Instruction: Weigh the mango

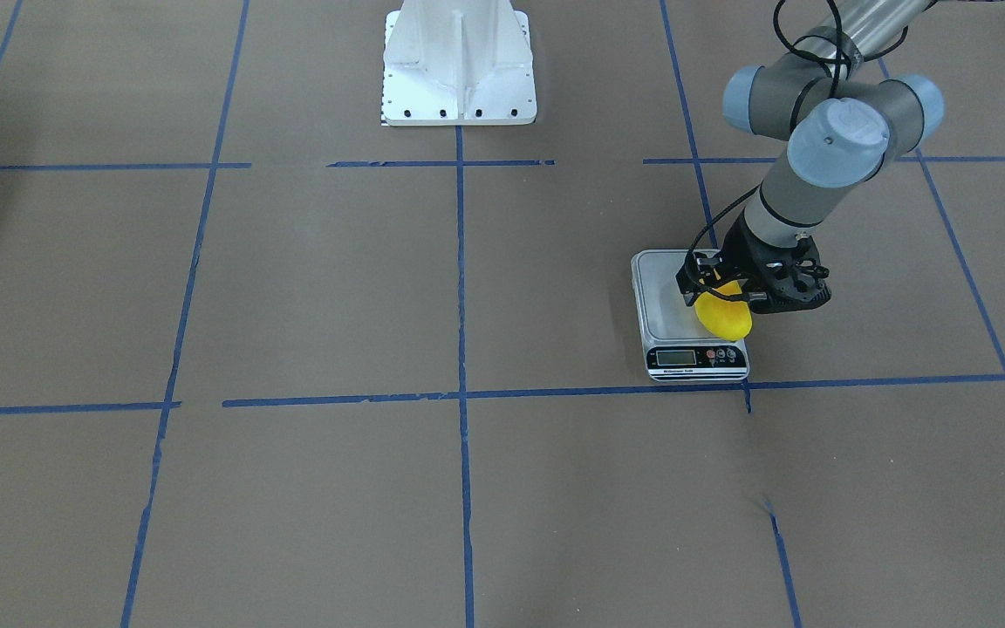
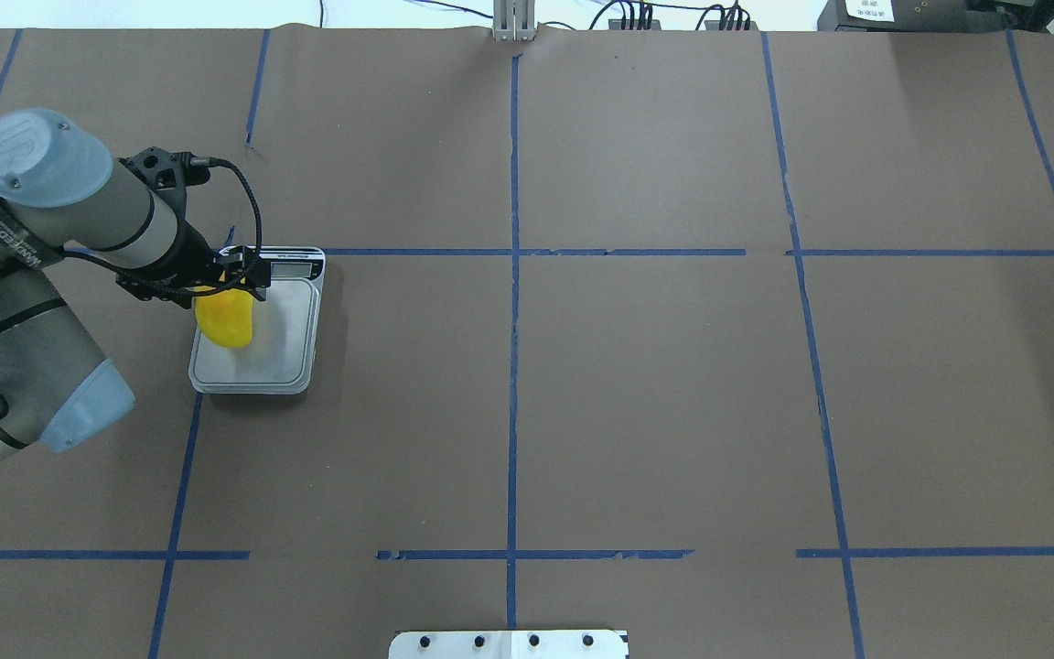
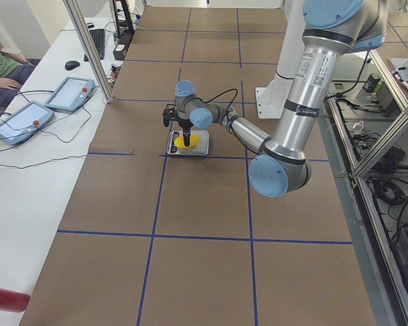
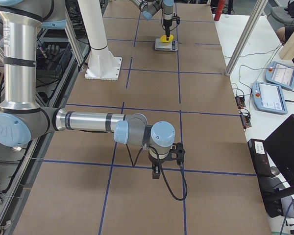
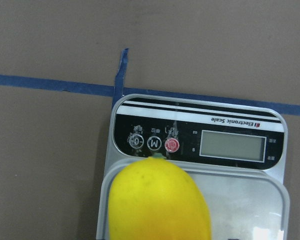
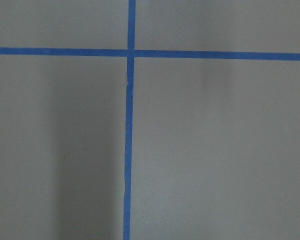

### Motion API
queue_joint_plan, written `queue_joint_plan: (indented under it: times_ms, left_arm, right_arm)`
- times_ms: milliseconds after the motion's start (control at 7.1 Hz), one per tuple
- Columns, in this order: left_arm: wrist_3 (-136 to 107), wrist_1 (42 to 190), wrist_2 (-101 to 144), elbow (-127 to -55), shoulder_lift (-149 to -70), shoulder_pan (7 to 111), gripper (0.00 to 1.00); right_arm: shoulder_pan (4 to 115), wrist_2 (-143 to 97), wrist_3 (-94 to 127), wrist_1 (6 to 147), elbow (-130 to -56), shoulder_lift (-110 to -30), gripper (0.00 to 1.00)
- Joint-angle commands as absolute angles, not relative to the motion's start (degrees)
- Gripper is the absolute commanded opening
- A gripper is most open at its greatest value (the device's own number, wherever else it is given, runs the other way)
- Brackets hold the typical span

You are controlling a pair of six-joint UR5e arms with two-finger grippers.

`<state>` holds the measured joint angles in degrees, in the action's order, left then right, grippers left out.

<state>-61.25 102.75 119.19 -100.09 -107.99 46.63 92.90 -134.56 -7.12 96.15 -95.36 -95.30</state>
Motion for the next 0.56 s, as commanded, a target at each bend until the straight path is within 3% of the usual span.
queue_joint_plan:
  times_ms: [0, 282, 423]
  left_arm:
    - [-54.11, 98.03, 119.62, -105.18, -105.40, 51.82, 1.00]
    - [-37.64, 92.14, 120.40, -105.13, -103.98, 62.34, 1.00]
    - [-26.48, 92.63, 126.33, -104.60, -98.41, 68.32, 1.00]
  right_arm:
    - [92.90, -134.56, -7.12, 96.07, -95.36, -95.27, 1.00]
    - [92.90, -134.56, -7.12, 96.06, -95.36, -95.27, 1.00]
    - [92.90, -134.56, -7.12, 96.15, -95.36, -95.27, 1.00]
